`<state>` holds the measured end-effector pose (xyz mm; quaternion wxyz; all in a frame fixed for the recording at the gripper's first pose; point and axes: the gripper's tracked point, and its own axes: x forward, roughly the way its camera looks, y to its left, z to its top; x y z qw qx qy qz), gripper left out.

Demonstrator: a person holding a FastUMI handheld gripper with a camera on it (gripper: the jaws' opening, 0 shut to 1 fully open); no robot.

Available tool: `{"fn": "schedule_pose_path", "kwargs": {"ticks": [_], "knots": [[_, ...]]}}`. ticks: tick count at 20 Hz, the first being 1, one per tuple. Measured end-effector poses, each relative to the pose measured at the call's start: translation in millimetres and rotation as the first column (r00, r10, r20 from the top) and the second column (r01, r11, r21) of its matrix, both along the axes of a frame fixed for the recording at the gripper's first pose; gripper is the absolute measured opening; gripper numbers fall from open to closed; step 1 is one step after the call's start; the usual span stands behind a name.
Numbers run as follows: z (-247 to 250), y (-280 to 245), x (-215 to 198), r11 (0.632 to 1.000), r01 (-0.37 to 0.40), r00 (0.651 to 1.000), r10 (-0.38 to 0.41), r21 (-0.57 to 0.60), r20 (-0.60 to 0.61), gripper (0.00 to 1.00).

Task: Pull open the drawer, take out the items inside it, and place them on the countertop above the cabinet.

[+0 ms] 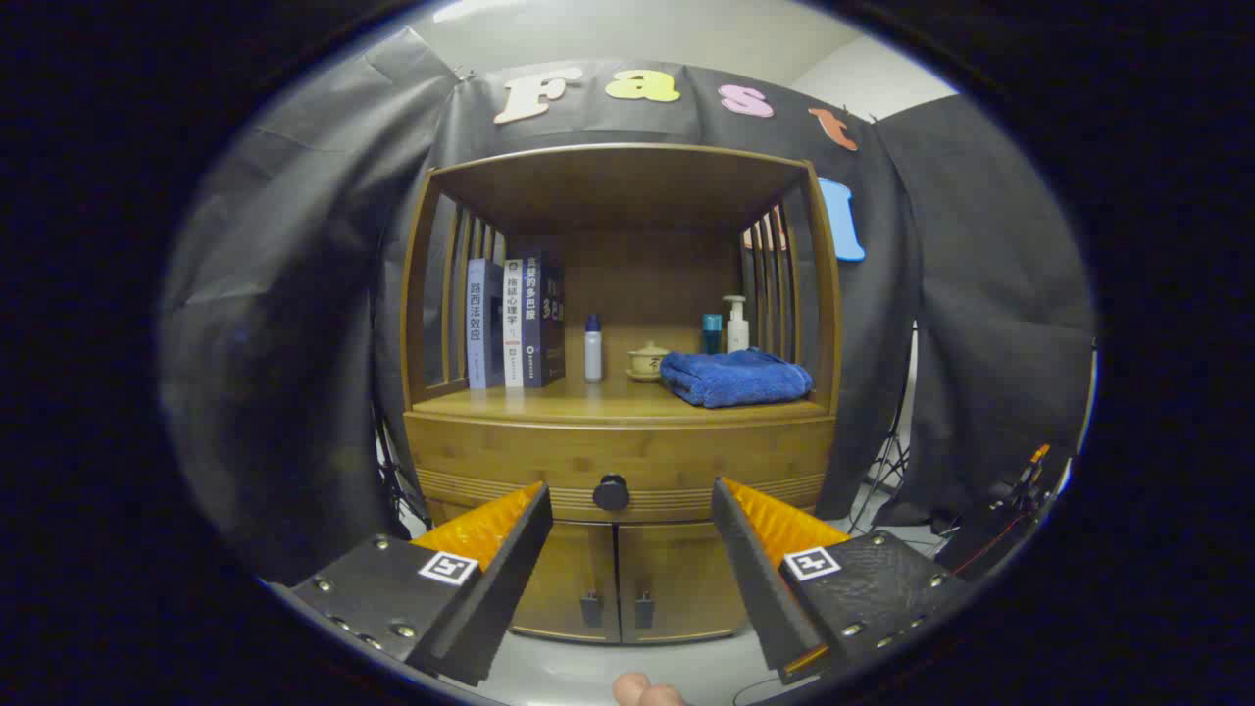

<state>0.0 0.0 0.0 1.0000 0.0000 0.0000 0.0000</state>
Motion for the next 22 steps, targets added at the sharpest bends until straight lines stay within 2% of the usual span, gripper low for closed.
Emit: {"fn": "schedule_pose_path", "kwargs": {"ticks": [10, 22], "knots": [[-14.2, 9.2, 8.3, 1.0, -0.007, 1.0, 0.007, -0.015, -0.016, 0.98], [-38.1, 22.0, 60.3, 0.999, 0.028, 0.998, -0.03, -0.035, -0.055, 0.98]]}}
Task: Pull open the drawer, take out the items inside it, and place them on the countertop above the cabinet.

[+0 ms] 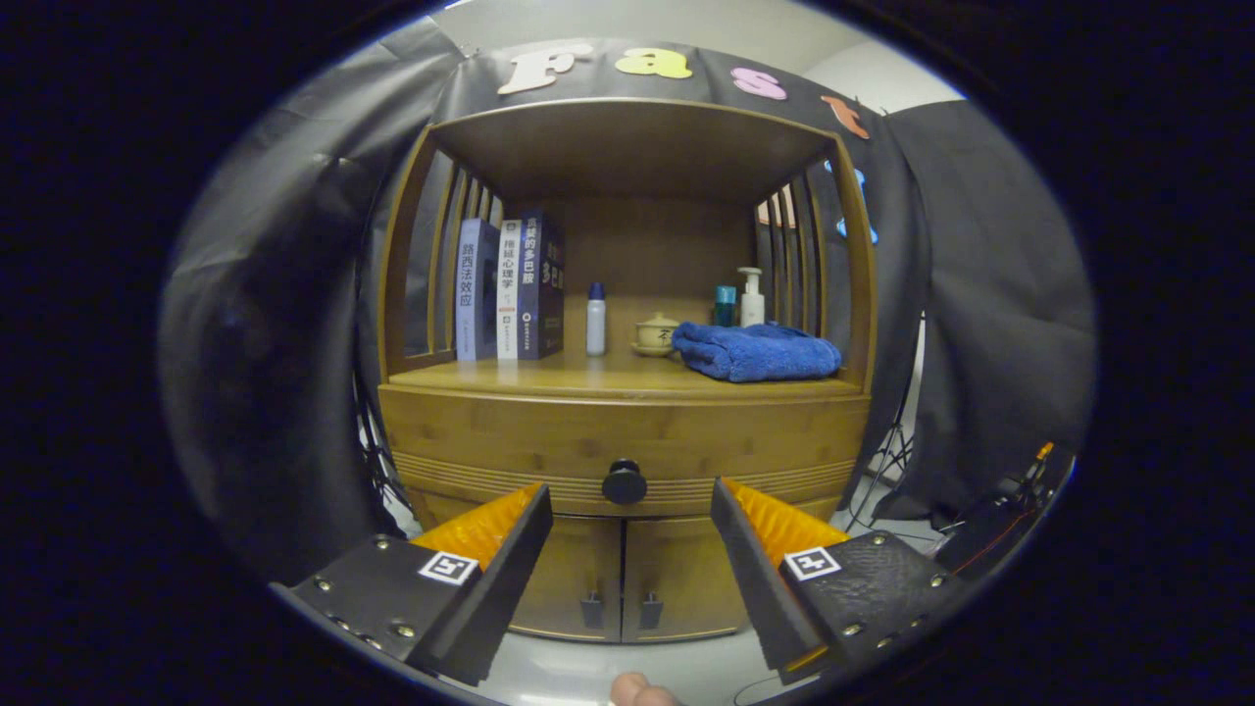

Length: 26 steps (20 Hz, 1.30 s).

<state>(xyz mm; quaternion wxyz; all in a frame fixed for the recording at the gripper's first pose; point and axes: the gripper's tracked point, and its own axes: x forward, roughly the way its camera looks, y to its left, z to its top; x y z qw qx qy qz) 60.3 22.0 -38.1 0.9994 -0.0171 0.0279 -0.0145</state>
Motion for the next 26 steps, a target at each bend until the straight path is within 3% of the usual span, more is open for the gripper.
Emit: {"fn": "schedule_pose_path", "kwargs": {"ticks": [7, 10, 13, 15, 17, 20, 24, 26], "knots": [[-22.2, 11.9, 66.3, 1.0, -0.013, 1.0, 0.013, 0.016, -0.018, 0.98], [-31.2, 1.9, 94.1, 0.999, 0.032, 0.999, -0.032, 0.001, -0.031, 0.98], [-46.6, 7.0, 115.1, 0.999, 0.026, 0.997, -0.025, 0.027, -0.069, 0.84], [-57.6, 4.1, 126.9, 1.0, 0.029, 0.994, -0.029, 0.0, -0.101, 0.65], [-55.2, 5.0, 126.2, 0.999, 0.032, 0.998, -0.031, 0.014, -0.055, 0.45], [-60.1, 4.3, 128.5, 1.0, 0.022, 0.999, -0.022, 0.018, -0.031, 0.43], [-59.2, 3.7, 126.8, 1.0, 0.03, 0.999, -0.03, -0.008, -0.031, 0.29], [-60.3, 4.0, 117.3, 1.0, 0.021, 0.999, -0.02, 0.019, -0.044, 0.29]]}}
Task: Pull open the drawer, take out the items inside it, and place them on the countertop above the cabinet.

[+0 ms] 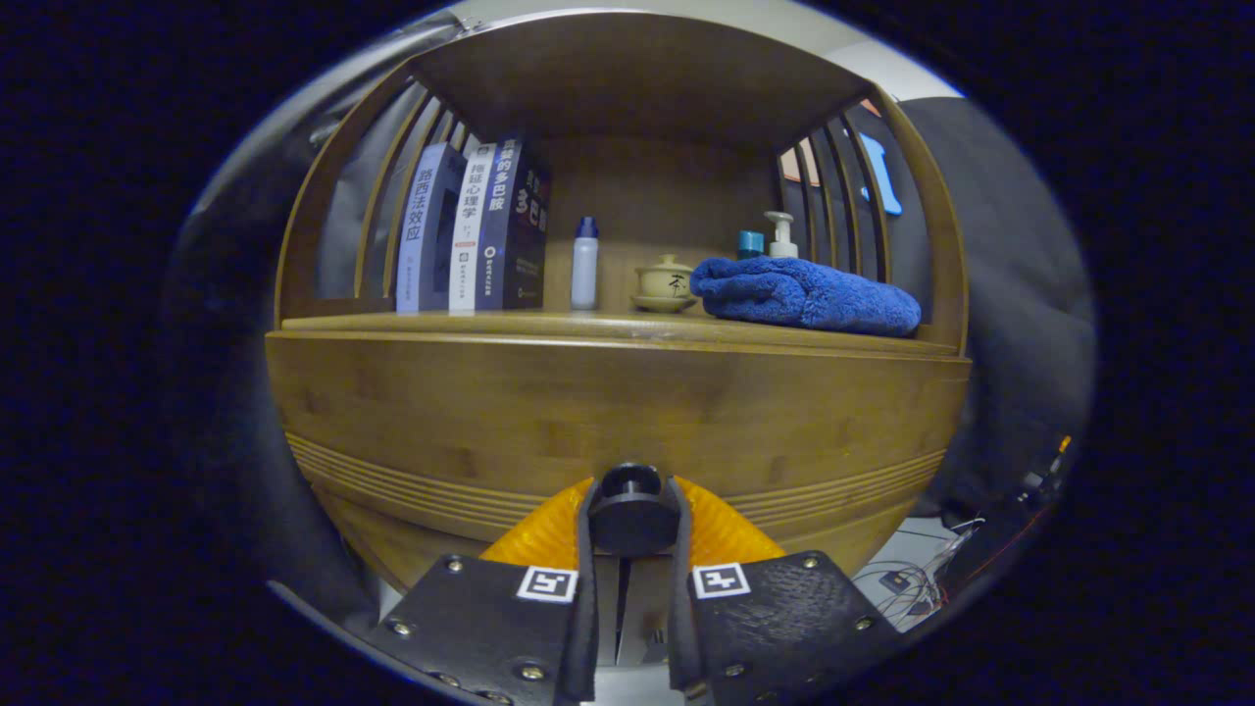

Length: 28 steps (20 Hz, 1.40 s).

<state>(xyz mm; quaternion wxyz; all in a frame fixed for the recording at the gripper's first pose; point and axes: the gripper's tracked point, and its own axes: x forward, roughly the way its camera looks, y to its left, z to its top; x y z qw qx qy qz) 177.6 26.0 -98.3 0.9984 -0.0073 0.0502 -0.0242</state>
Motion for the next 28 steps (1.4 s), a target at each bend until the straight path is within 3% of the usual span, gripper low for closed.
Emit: {"fn": "schedule_pose_path", "kwargs": {"ticks": [16, 24, 27, 28], "knots": [[-9.0, -8.0, -155.6, 0.999, -0.013, 1.0, 0.013, 0.035, -0.004, 0.28], [-16.4, -4.6, -172.5, 1.0, -0.001, 1.0, 0.001, 0.008, -0.012, 0.28], [-29.9, 0.4, -172.5, 0.998, -0.017, 0.995, 0.022, 0.052, -0.1, 0.42], [-33.5, 4.2, -173.2, 0.996, -0.024, 0.99, 0.035, 0.084, -0.136, 0.52]]}}
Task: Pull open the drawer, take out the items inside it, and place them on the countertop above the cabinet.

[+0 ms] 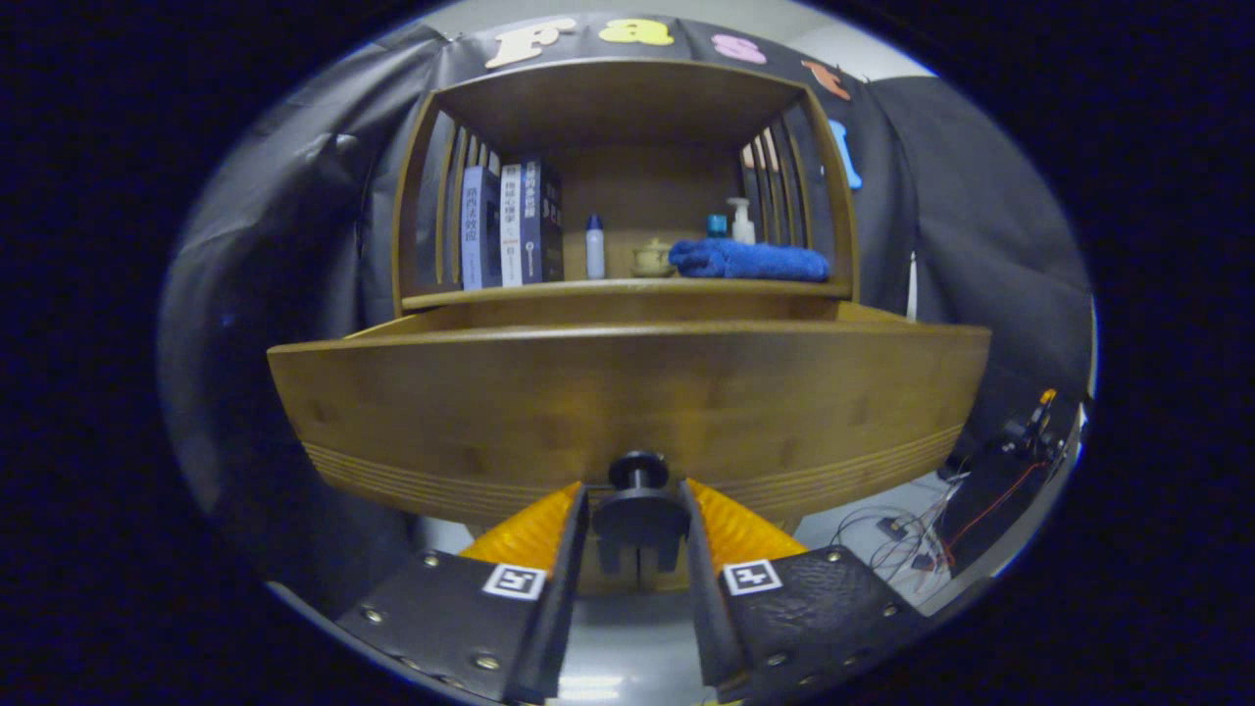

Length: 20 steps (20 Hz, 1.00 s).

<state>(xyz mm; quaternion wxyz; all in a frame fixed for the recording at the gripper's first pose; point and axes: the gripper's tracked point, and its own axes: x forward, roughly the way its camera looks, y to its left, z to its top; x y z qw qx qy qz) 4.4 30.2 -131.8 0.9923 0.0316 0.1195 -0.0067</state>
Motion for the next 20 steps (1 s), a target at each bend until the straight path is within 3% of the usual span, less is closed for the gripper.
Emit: {"fn": "schedule_pose_path", "kwargs": {"ticks": [3, 6, 13, 20], "knots": [[-6.2, -3.4, -5.9, 1.0, 0.022, 0.995, -0.02, 0.017, -0.094, 0.76], [20.2, -11.2, -21.2, 0.996, 0.083, 0.991, -0.08, 0.022, -0.108, 0.99], [105.6, -31.0, -21.3, 0.99, 0.136, 0.989, -0.138, -0.041, -0.06, 1.0], [158.9, -53.9, 22.9, 0.978, 0.189, 0.979, -0.194, -0.089, -0.059, 1.0]]}}
